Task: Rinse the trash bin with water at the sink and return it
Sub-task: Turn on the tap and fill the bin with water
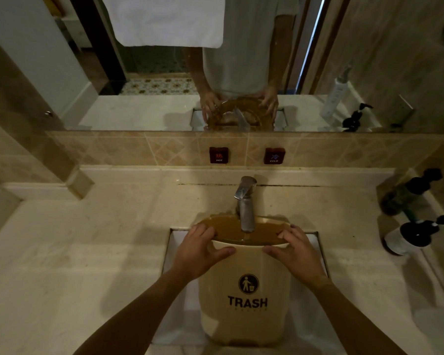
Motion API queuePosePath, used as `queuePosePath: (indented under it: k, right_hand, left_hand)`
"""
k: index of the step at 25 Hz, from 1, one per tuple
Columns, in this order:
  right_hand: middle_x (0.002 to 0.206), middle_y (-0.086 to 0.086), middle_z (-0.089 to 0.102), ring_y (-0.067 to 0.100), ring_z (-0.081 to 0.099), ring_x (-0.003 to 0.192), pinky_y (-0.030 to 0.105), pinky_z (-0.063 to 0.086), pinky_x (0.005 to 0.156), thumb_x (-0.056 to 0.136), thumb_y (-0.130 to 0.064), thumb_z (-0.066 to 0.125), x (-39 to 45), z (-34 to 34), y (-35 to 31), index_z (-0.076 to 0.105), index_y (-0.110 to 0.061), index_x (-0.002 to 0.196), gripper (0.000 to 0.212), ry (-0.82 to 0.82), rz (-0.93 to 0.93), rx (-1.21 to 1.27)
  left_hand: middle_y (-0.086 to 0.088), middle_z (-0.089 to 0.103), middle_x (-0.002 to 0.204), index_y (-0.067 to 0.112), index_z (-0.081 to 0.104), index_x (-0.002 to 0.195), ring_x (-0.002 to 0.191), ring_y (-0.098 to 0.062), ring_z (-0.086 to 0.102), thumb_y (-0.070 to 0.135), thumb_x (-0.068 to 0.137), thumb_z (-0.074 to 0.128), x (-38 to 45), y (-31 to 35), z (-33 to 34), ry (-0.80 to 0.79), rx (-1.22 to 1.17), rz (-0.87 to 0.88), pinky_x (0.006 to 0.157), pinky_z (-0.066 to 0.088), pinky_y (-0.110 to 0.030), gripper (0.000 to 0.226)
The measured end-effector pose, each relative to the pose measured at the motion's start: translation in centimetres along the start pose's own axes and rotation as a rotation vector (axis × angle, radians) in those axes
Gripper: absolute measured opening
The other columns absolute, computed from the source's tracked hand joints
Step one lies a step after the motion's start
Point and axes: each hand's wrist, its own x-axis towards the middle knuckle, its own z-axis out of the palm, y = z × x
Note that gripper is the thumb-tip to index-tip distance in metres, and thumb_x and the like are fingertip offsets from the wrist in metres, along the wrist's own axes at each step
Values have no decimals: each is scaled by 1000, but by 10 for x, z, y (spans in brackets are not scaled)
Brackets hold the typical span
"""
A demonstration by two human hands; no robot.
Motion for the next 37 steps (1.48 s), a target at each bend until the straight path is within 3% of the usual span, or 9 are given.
queuePosePath:
  k: [6,8,13,15,18,23,29,37]
  right_hand:
    - [118,-9,51,14,45,121,39,46,98,52,-92,48,1,1,1,63,-25,98,83,0,11,7]
    - [118,-9,51,14,46,119,38,47,96,51,-93,47,1,1,0,62,-26,97,83,3,14,10]
    - [121,-5,50,13,41,125,25,37,94,65,-63,70,1,0,-3,63,-20,102,57,-8,4,-5]
    - [122,-4,50,12,42,123,23,36,91,64,-66,68,1,1,-3,64,-19,102,60,-12,0,-4]
    - [120,-6,50,12,43,121,27,41,94,57,-79,58,1,1,-1,64,-21,100,72,1,0,19]
    - [122,-7,49,12,43,121,33,44,98,56,-81,55,1,2,1,64,-24,100,73,-10,13,6]
    - [117,-6,50,12,45,116,26,41,93,65,-61,71,1,1,0,63,-20,100,54,3,-10,24]
    - [118,-11,48,10,42,121,27,40,95,71,-55,73,2,2,1,62,-23,102,47,7,-6,-30]
  left_hand:
    - [9,51,98,27,53,91,95,-9,42,85,70,46,1,-1,1,-4,2,1,79,42,-27,62]
    - [9,51,98,27,53,90,95,-9,41,88,69,41,1,-1,1,-6,9,-3,79,42,-27,66]
    - [8,51,96,24,54,90,94,-11,42,88,69,42,1,-1,1,10,15,9,78,41,-28,69]
    - [8,51,96,24,53,90,94,-11,43,89,69,40,1,-1,1,9,17,12,78,41,-28,69]
    - [8,50,97,27,51,89,94,-11,43,91,68,33,0,-1,0,5,12,14,78,43,-28,71]
    - [8,50,97,30,47,88,94,-12,43,92,67,32,1,0,-1,4,2,21,79,43,-29,68]
    - [7,52,97,24,54,90,94,-12,43,92,68,33,1,-1,1,5,15,13,79,42,-29,74]
    - [7,53,101,26,53,92,97,-12,44,92,68,33,1,0,0,-5,0,9,81,45,-31,73]
